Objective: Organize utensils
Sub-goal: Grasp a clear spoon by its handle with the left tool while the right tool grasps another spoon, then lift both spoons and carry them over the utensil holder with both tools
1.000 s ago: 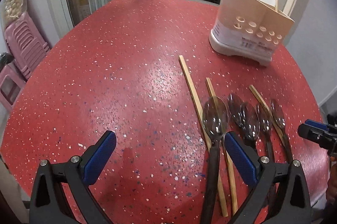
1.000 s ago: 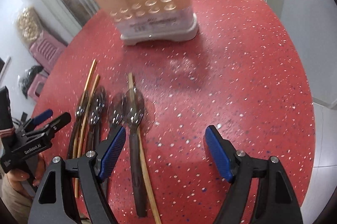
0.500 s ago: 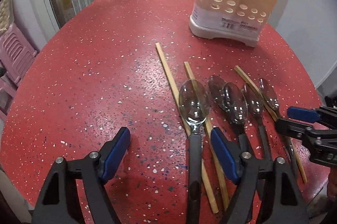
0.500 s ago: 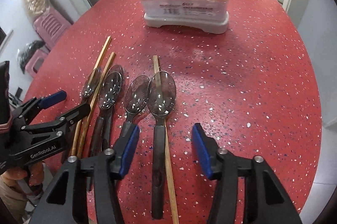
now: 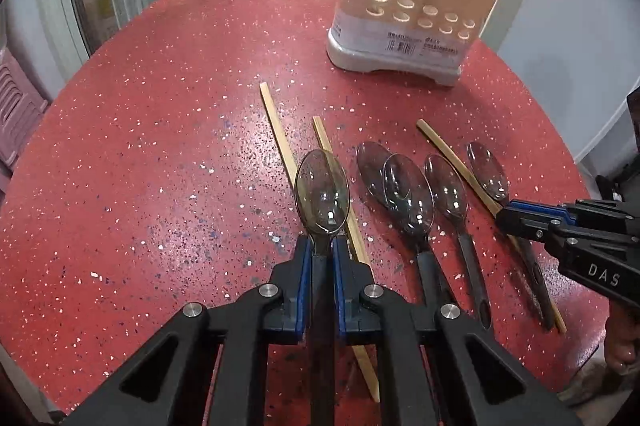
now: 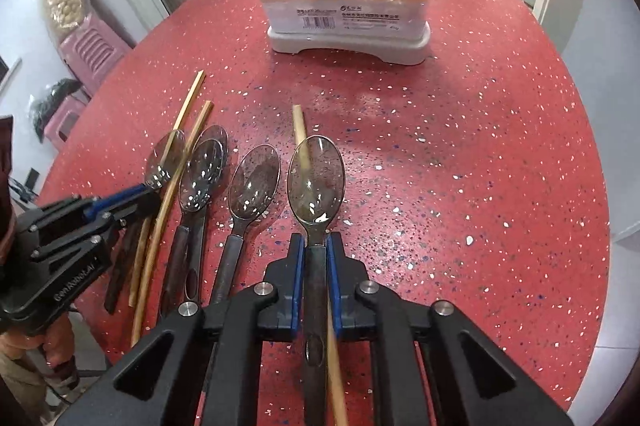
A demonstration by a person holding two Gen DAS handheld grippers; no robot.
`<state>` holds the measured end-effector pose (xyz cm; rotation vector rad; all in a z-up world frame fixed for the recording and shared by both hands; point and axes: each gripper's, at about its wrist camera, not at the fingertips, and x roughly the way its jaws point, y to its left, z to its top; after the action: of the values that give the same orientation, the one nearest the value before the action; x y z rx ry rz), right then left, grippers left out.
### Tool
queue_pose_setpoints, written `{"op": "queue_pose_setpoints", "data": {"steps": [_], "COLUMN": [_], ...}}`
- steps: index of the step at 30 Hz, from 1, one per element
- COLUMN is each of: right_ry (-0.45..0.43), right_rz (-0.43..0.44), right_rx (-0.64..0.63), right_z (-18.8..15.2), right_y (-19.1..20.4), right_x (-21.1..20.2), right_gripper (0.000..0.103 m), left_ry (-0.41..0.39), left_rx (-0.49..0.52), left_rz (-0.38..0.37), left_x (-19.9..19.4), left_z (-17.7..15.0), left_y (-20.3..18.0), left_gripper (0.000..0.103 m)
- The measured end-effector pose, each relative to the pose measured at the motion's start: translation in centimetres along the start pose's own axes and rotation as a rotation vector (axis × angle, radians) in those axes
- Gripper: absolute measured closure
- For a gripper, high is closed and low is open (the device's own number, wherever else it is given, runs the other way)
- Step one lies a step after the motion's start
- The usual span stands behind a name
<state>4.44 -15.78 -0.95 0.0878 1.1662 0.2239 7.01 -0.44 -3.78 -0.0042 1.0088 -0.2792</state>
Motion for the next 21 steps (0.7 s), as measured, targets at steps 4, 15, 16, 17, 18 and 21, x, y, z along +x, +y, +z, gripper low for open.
{"op": "queue_pose_setpoints", "data": {"steps": [4, 15, 16, 17, 18, 21], "right_ry": [-0.010, -0.073, -0.082, -0.088, -0.095, -0.115], "right_rz": [0.028, 0.095, 0.102, 0.107, 0.114, 0.139], "right_rx": [0.022, 0.039, 0.039, 0.040, 0.042, 0.052], "right_z": [0.2, 0.5, 0.5, 0.4, 0.5, 0.8], "right_y": [-0.5, -1.5, -1.6, -1.8, -1.9, -2.2], "right_x": [-0.2, -2.4, -2.8, -3.1, -3.4, -4.3], "right_gripper": [0.091, 0.091, 0.091, 0.091, 0.091, 0.091], "left_ry": [-0.015, -0.068, -0.076, -0.085, -0.091, -0.112], "left_rx": [-0.025, -0.092, -0.093, -0.095, -0.096, -0.103], "left_rz": [-0.015, -0.041, -0.041, -0.043, -0.045, -0.054], "left_x": [-0.4, -2.3, -2.6, -2.9, -3.1, -4.0], "left_z": [-0.4, -0.6, -0.4, -0.3, -0.2, 0.2], "left_y": [0.2, 1.8, 1.8, 1.9, 2.0, 2.0], "left_gripper": [0.067, 0.067, 0.067, 0.067, 0.067, 0.067]}}
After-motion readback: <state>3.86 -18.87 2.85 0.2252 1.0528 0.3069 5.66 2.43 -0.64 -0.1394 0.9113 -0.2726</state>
